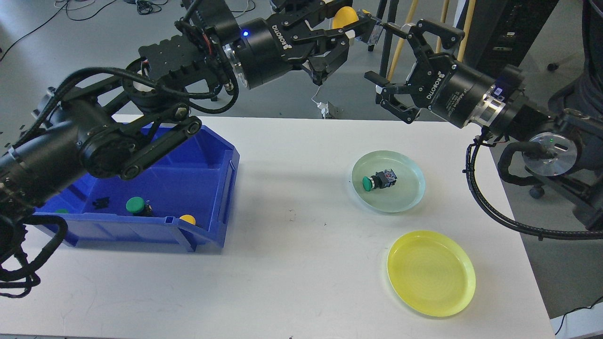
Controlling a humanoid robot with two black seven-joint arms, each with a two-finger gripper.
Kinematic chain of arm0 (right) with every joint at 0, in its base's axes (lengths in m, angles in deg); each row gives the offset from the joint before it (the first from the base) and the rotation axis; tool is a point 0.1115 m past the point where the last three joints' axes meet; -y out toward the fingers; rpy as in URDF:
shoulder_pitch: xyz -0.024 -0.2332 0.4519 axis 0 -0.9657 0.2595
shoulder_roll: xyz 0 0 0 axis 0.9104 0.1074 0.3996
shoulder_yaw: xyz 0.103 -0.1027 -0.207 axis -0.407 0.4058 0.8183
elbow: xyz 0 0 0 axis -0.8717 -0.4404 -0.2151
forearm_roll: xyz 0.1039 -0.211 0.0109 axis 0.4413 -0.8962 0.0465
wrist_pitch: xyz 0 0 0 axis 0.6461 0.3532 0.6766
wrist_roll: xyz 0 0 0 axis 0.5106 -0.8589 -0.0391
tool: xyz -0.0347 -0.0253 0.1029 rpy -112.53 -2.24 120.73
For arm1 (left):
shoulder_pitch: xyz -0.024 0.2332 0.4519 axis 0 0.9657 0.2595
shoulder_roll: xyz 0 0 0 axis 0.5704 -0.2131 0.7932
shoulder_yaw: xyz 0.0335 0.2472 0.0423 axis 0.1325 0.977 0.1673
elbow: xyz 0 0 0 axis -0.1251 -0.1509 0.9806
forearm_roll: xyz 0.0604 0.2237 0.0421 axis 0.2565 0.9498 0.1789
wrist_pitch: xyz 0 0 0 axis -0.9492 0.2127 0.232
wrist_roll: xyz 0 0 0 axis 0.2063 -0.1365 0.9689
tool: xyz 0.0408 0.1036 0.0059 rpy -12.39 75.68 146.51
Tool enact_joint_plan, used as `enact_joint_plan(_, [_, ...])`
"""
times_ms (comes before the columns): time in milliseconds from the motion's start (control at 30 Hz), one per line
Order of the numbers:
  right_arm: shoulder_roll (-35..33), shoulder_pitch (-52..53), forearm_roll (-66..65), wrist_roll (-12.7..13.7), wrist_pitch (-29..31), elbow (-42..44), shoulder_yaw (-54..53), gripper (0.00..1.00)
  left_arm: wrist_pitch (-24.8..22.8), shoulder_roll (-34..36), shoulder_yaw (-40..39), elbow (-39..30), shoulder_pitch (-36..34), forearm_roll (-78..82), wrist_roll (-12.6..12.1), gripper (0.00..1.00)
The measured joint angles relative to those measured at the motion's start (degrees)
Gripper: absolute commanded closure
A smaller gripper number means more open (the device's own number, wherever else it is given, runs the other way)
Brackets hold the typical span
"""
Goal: Pass button and place on color plate
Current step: 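Lift the yellow button up and toward the right gripper, then grasp the yellow button with the right gripper from the left gripper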
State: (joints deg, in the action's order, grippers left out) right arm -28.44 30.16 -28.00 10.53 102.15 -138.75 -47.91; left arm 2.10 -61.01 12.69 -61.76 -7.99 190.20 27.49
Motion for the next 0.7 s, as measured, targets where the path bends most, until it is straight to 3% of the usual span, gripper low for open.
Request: enact_joint_plan(701, [-1.4,1.3,-0.1,-0.5,-0.1,-2.1,-0.7,0.20,0.1,-1.5,-0.2,0.1,-0.5,-0.7,-0.2,0.69])
